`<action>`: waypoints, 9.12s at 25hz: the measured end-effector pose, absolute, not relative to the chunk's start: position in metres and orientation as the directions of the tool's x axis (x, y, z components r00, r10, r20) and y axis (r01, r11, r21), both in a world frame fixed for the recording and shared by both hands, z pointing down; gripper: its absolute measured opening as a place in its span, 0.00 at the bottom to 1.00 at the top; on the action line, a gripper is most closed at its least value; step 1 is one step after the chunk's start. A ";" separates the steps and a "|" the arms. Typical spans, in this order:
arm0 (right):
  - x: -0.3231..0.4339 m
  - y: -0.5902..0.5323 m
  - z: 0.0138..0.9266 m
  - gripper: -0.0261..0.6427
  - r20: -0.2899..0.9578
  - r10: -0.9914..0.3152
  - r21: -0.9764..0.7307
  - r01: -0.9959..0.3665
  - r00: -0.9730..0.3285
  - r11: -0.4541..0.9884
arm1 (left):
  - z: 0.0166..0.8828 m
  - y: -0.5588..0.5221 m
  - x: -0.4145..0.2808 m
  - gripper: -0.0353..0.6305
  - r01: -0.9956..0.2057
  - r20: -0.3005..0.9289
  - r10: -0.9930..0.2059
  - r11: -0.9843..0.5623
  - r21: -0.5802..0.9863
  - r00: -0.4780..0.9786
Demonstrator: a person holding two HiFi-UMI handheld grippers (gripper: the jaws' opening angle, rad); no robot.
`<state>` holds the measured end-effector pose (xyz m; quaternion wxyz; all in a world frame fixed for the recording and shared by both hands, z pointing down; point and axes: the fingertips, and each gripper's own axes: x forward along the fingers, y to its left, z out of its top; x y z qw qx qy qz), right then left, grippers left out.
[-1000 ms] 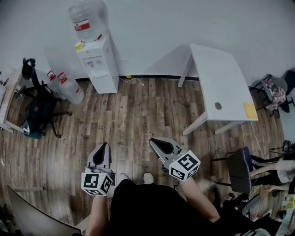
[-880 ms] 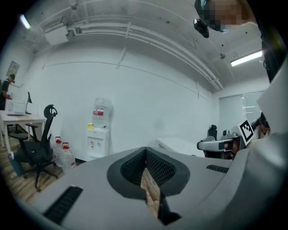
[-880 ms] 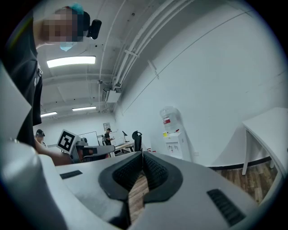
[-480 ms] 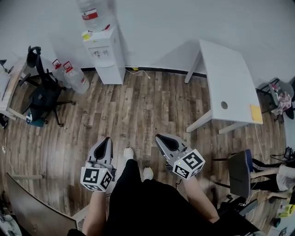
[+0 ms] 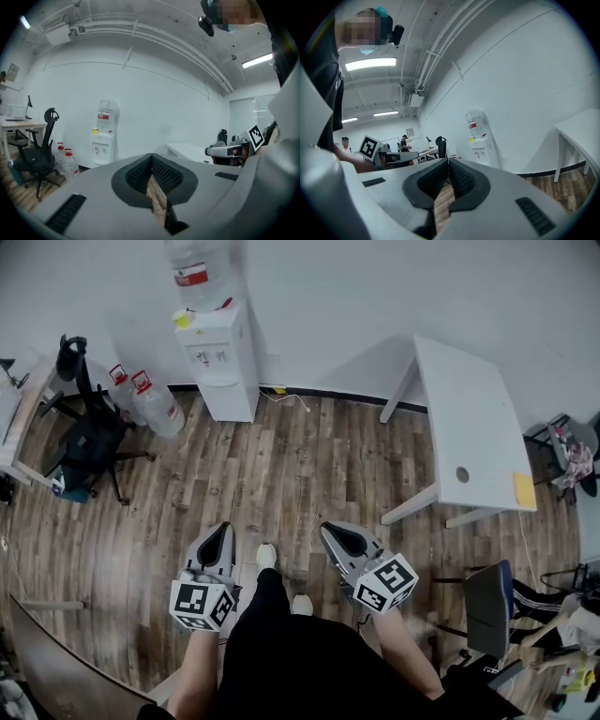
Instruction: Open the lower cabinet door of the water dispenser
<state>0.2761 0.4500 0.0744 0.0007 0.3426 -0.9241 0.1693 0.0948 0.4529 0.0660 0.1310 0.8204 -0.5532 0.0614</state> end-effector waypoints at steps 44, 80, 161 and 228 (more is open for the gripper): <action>0.129 0.178 0.066 0.08 0.157 -0.662 -0.262 -0.677 -0.733 0.688 | 0.081 0.185 -0.063 0.07 -0.907 0.231 -0.881 -0.372 0.198 0.412; 0.195 -0.084 0.124 0.07 0.185 -0.328 -0.353 -0.374 -0.926 0.858 | 0.101 -0.015 0.031 0.07 -0.986 0.330 -0.937 -0.069 0.150 0.116; -0.028 -0.319 0.591 0.08 0.369 -0.337 -0.242 -0.439 -0.866 0.865 | 0.528 -0.239 -0.201 0.07 -0.976 0.321 -0.935 -0.091 0.195 0.152; -0.077 -0.392 0.717 0.32 0.171 -0.507 -0.064 -0.523 -0.845 0.850 | 0.700 -0.238 -0.181 0.07 -0.992 0.203 -0.971 -0.124 0.006 0.123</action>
